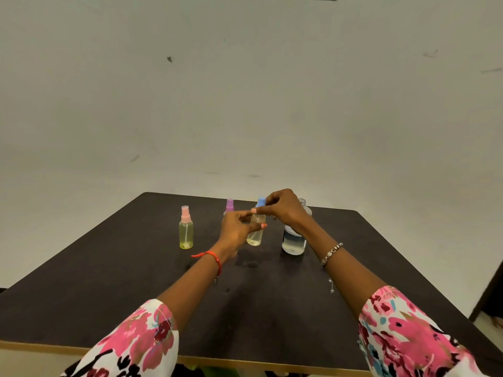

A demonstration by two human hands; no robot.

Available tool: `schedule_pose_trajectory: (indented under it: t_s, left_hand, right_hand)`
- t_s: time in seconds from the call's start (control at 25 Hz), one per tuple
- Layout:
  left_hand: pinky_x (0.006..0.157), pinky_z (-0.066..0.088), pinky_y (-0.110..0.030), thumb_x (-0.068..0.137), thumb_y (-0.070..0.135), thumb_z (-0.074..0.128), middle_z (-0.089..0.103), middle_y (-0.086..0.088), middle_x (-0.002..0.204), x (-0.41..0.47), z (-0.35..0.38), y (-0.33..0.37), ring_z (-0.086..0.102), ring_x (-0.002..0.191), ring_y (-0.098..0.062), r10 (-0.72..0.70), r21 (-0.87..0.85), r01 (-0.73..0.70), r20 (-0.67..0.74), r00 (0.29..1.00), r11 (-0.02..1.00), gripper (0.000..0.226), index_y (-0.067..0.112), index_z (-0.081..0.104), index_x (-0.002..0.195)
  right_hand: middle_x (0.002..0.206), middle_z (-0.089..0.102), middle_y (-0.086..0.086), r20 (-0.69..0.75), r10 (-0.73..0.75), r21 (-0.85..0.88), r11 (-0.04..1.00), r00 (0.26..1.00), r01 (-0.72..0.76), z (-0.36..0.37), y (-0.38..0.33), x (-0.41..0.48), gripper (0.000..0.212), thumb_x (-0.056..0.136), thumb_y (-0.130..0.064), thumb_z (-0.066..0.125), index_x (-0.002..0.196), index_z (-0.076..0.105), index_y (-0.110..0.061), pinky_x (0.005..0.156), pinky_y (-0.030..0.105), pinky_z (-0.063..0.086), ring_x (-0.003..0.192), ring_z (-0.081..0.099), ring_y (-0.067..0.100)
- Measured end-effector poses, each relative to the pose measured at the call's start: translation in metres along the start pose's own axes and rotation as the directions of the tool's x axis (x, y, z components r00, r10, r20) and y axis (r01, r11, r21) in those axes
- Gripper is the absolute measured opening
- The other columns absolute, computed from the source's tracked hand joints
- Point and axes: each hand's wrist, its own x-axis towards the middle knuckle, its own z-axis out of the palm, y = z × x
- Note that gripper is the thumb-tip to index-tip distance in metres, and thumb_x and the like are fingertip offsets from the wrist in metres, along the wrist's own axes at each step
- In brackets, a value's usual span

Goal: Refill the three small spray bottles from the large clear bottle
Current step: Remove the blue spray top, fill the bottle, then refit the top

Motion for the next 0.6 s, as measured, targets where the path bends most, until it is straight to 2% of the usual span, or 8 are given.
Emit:
schedule_pose_trajectory:
  t_s: [0.08,0.12,0.2,0.24,0.36,0.44,0.52,0.6]
  left_hand:
    - [0.091,0.052,-0.050,0.073,0.006,0.074,0.065,-0.016,0.115,-0.001,0.000,0.000,0.062,0.108,-0.029,-0.007,-0.002,0.007,0.002,1.000,1.000,0.048,0.002,0.059,0.118]
    - [0.090,0.052,-0.050,0.073,0.007,0.074,0.065,-0.015,0.115,-0.001,0.000,0.000,0.061,0.108,-0.029,-0.007,0.004,0.007,0.005,1.000,1.000,0.048,0.002,0.059,0.119]
    - [0.089,0.053,-0.049,0.073,0.008,0.074,0.065,-0.015,0.116,0.000,-0.002,0.000,0.061,0.108,-0.029,-0.001,0.015,0.001,0.002,1.000,1.000,0.048,0.002,0.060,0.118]
    - [0.089,0.053,-0.049,0.072,0.008,0.074,0.065,-0.015,0.116,0.000,-0.003,0.000,0.061,0.107,-0.029,0.001,0.018,-0.001,-0.004,1.000,1.000,0.047,0.002,0.060,0.117]
    - [0.089,0.053,-0.045,0.072,0.007,0.075,0.066,-0.016,0.115,0.000,-0.004,0.001,0.062,0.105,-0.028,0.009,0.021,-0.009,-0.014,1.000,1.000,0.047,0.002,0.061,0.116]
    - [0.090,0.052,-0.044,0.073,0.006,0.074,0.066,-0.017,0.114,-0.001,-0.003,0.001,0.063,0.104,-0.027,0.009,0.013,-0.009,-0.016,1.000,1.000,0.046,0.001,0.061,0.116]
    - [0.090,0.053,-0.043,0.074,0.006,0.073,0.065,-0.016,0.114,-0.002,-0.003,0.001,0.062,0.102,-0.024,0.009,0.008,-0.009,-0.011,1.000,1.000,0.045,0.001,0.060,0.117]
    - [0.090,0.052,-0.044,0.073,0.007,0.073,0.065,-0.016,0.116,-0.001,-0.004,0.001,0.062,0.105,-0.026,0.010,0.013,-0.010,-0.008,1.000,1.000,0.047,0.002,0.059,0.118]
  right_hand:
    - [0.075,0.062,0.008,-0.010,-0.003,-0.036,0.999,1.000,0.003,0.003,0.000,0.000,0.033,0.073,-0.031,0.075,0.084,0.065,-0.002,0.059,0.022,0.043,0.065,0.054,0.014]
    - [0.082,0.064,0.010,0.013,-0.017,-0.018,1.000,1.000,0.018,0.004,-0.001,0.000,0.033,0.075,-0.031,0.072,0.089,0.065,-0.001,0.060,0.022,0.043,0.070,0.056,0.015]
    - [0.101,0.066,0.015,0.054,-0.028,0.078,0.997,0.998,0.024,0.000,0.000,0.001,0.028,0.079,-0.018,0.069,0.101,0.065,0.000,0.062,0.021,0.045,0.084,0.058,0.020]
    - [0.103,0.067,0.016,0.063,-0.032,0.108,0.994,0.998,0.025,-0.003,0.001,0.000,0.027,0.078,-0.012,0.069,0.102,0.065,0.000,0.062,0.020,0.045,0.086,0.059,0.020]
    - [0.080,0.065,0.010,0.025,-0.001,0.078,0.997,1.000,-0.001,0.001,0.002,0.000,0.019,0.072,-0.016,0.076,0.084,0.067,-0.005,0.059,0.019,0.044,0.070,0.057,0.015]
    - [0.077,0.062,0.006,-0.012,0.017,0.026,1.000,1.000,-0.016,0.006,0.003,0.002,0.027,0.070,-0.027,0.078,0.081,0.064,-0.006,0.059,0.020,0.044,0.066,0.055,0.012]
    - [0.090,0.065,0.010,0.030,-0.013,0.045,0.999,0.999,0.012,0.007,0.003,0.002,0.032,0.075,-0.029,0.073,0.094,0.064,-0.005,0.063,0.021,0.045,0.077,0.058,0.016]
    - [0.102,0.067,0.016,0.081,-0.036,0.118,0.993,0.996,0.027,0.003,0.004,0.001,0.029,0.079,-0.021,0.069,0.103,0.065,-0.004,0.065,0.020,0.046,0.087,0.059,0.020]
